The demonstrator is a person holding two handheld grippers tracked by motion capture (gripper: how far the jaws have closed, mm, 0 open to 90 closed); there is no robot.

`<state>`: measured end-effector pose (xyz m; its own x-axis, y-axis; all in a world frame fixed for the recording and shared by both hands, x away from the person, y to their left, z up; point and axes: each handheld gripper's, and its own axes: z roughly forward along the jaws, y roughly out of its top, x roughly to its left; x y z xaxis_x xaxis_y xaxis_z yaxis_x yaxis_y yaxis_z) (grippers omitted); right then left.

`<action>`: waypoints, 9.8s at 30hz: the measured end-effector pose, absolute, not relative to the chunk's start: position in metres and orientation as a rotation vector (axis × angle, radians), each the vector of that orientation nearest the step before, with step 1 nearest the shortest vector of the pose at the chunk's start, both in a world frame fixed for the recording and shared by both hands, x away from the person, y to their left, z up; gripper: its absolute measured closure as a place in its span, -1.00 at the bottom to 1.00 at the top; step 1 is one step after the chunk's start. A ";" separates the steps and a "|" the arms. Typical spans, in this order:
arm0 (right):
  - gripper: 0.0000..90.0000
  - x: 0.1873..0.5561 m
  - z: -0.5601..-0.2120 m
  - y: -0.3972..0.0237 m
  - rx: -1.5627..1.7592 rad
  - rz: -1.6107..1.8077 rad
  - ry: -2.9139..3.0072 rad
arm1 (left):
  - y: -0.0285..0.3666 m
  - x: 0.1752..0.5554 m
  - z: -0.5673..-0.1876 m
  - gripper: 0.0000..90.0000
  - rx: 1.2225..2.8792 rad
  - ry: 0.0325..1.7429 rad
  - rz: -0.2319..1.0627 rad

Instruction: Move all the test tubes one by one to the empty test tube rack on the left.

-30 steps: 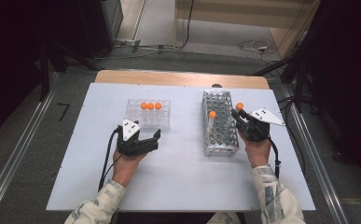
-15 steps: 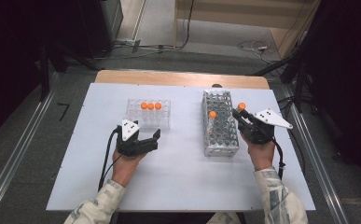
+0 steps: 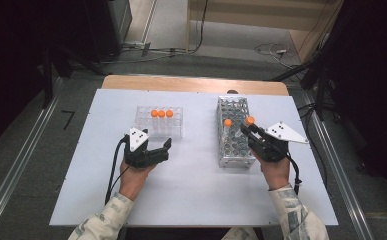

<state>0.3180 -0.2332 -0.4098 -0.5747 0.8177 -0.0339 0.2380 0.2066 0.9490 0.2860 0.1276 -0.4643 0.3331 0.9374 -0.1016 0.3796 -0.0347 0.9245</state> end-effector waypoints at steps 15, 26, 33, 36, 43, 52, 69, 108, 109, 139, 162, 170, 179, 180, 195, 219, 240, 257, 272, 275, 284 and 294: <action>0.58 0.301 -0.409 -0.213 0.909 1.434 2.023 | 0.127 0.285 -0.464 -0.69 1.605 1.214 0.707; 0.58 0.297 -0.416 -0.196 0.873 1.448 2.103 | 0.126 0.285 -0.463 -0.68 1.605 1.209 0.702; 0.58 0.296 -0.426 -0.182 0.847 1.432 2.154 | 0.123 0.283 -0.462 -0.67 1.607 1.196 0.695; 0.58 0.295 -0.433 -0.174 0.828 1.421 2.180 | 0.121 0.282 -0.461 -0.67 1.607 1.190 0.690; 0.58 0.293 -0.442 -0.163 0.808 1.410 2.222 | 0.117 0.279 -0.457 -0.66 1.603 1.164 0.674; 0.58 0.291 -0.452 -0.149 0.779 1.396 2.277 | 0.098 0.265 -0.447 -0.54 1.625 1.041 0.597; 0.58 0.285 -0.459 -0.127 0.732 1.399 2.351 | 0.073 0.252 -0.441 0.00 1.697 0.862 0.478; 0.08 0.281 -0.454 -0.131 0.740 1.416 2.349 | 0.100 0.265 -0.436 0.57 1.645 0.957 0.567; 0.05 0.282 -0.453 -0.133 0.743 1.411 2.347 | 0.103 0.266 -0.435 0.57 1.640 0.971 0.575; -0.13 0.287 -0.443 -0.178 0.877 1.397 2.248 | 0.173 0.337 -0.401 0.57 1.452 1.205 0.835; -0.13 0.288 -0.445 -0.177 0.878 1.391 2.254 | 0.166 0.343 -0.432 0.34 1.528 1.250 0.817; -0.13 0.294 -0.446 -0.185 0.930 1.369 2.197 | 0.166 0.331 -0.427 -0.10 1.470 1.251 0.811; -0.10 0.309 -0.448 -0.191 1.009 1.264 2.078 | 0.136 0.293 -0.437 -0.48 1.493 1.183 0.779; -0.10 0.312 -0.448 -0.191 1.014 1.252 2.073 | 0.132 0.290 -0.441 -0.49 1.512 1.177 0.765; 0.33 0.352 -0.438 -0.185 1.169 1.125 2.072 | 0.105 0.273 -0.455 -0.50 1.620 1.092 0.744; 0.58 0.356 -0.426 -0.184 1.174 1.142 2.067 | 0.104 0.272 -0.456 -0.49 1.621 1.086 0.737; 0.58 0.303 -0.412 -0.158 0.929 1.332 2.219 | 0.102 0.261 -0.439 -0.42 1.568 1.015 0.652; 0.58 0.286 -0.444 -0.111 0.764 1.295 2.406 | 0.074 0.254 -0.437 0.36 1.695 0.853 0.492; 0.19 0.284 -0.443 -0.111 0.736 1.302 2.405 | 0.084 0.258 -0.433 0.58 1.683 0.891 0.523; 0.06 0.284 -0.440 -0.118 0.746 1.309 2.376 | 0.100 0.262 -0.428 0.58 1.643 0.935 0.567; -0.30 0.286 -0.439 -0.158 0.833 1.289 2.299 | 0.153 0.275 -0.410 0.58 1.514 1.094 0.702; -0.46 0.288 -0.439 -0.185 0.901 1.310 2.259 | 0.182 0.294 -0.389 0.58 1.425 1.165 0.810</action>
